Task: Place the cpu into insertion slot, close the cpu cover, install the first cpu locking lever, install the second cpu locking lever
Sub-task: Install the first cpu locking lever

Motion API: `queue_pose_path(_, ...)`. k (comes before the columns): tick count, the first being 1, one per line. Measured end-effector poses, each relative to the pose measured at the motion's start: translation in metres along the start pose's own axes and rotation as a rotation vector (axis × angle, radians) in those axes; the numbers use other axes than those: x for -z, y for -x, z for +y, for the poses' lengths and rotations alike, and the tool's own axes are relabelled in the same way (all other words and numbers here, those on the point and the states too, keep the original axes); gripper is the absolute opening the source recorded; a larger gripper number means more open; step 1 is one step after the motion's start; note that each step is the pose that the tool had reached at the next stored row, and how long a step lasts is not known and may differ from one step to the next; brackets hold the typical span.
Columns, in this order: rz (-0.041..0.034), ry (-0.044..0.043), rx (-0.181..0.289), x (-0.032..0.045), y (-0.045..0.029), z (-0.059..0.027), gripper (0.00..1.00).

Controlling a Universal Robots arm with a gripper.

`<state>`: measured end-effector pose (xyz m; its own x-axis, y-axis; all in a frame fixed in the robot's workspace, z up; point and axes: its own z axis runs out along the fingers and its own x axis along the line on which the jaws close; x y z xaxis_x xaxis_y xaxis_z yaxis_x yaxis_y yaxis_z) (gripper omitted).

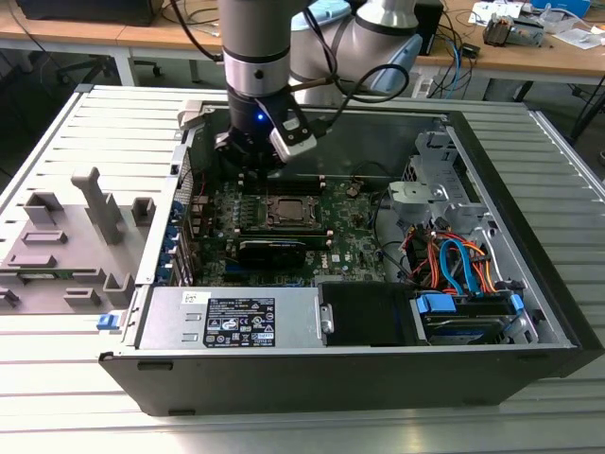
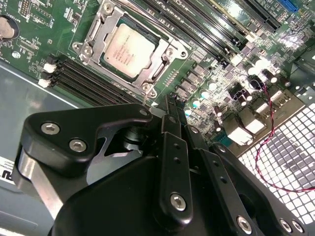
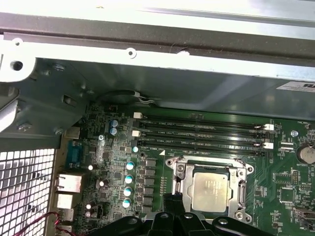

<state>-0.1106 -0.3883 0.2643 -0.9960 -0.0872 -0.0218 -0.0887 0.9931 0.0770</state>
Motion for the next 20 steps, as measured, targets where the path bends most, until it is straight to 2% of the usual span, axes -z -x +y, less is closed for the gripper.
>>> queue_pose_path(20, 0.0, 0.0, 0.0, 0.0001, -0.0078, 0.0007, 0.11)
